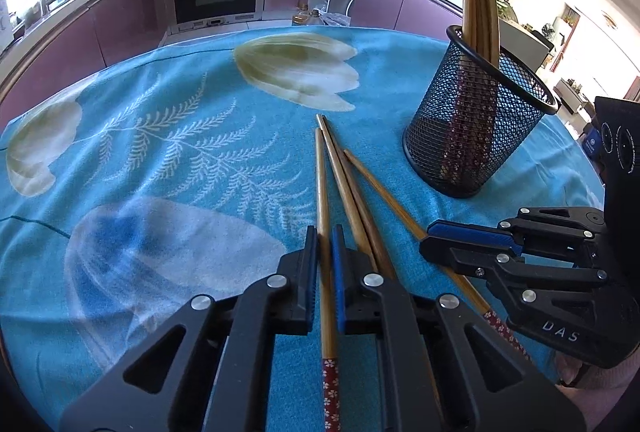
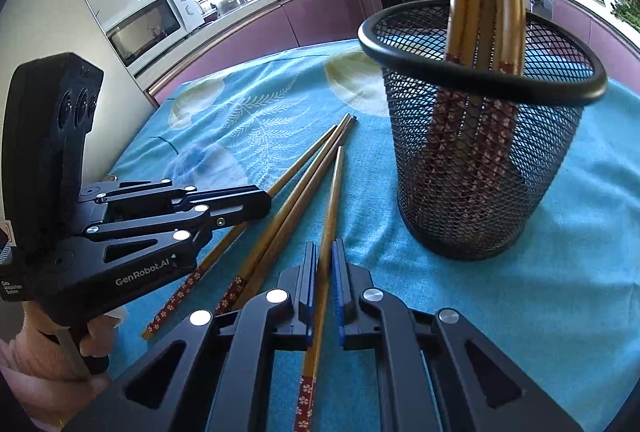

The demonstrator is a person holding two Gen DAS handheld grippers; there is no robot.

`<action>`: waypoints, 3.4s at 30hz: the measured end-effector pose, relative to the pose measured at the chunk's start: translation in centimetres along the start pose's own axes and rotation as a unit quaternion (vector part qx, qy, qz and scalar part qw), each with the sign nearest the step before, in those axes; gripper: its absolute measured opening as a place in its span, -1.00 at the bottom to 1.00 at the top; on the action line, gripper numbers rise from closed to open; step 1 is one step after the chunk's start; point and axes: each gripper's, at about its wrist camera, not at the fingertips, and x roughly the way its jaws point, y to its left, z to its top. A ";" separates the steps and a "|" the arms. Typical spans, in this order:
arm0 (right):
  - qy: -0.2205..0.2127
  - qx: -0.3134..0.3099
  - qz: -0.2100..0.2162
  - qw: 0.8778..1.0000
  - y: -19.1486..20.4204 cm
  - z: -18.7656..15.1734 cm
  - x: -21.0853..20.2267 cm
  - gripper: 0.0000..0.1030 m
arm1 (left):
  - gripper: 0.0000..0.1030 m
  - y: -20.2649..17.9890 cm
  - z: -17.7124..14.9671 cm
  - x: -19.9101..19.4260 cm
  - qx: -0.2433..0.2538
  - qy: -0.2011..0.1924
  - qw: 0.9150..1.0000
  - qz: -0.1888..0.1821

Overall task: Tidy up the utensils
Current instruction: 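Grasp a chopstick with the left gripper while the right gripper grasps another chopstick, then raise the left gripper's chopstick upright over the cup while the right gripper raises its chopstick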

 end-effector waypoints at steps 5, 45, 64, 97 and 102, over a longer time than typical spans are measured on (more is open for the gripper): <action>-0.007 0.000 0.003 1.000 -0.1 0.0 -0.6 -0.89 | -0.85 0.0 -0.1 -0.7 0.000 -0.007 1.000 -0.004; -0.103 -0.029 0.035 0.994 1.3 0.1 -7.5 -0.89 | -0.85 -2.4 0.5 -8.8 0.020 -0.088 0.995 -0.033; -0.145 -0.022 0.039 0.988 0.0 0.5 -10.6 -0.89 | -0.86 -3.8 1.4 -12.0 0.037 -0.123 0.990 -0.054; -0.188 -0.036 0.025 0.981 -0.2 2.4 -13.2 -0.89 | -0.86 -5.4 3.8 -13.5 0.055 -0.156 0.983 -0.077; -0.196 -0.040 0.017 0.980 -0.3 2.8 -13.8 -0.89 | -0.86 -5.5 4.2 -14.0 0.058 -0.163 0.982 -0.081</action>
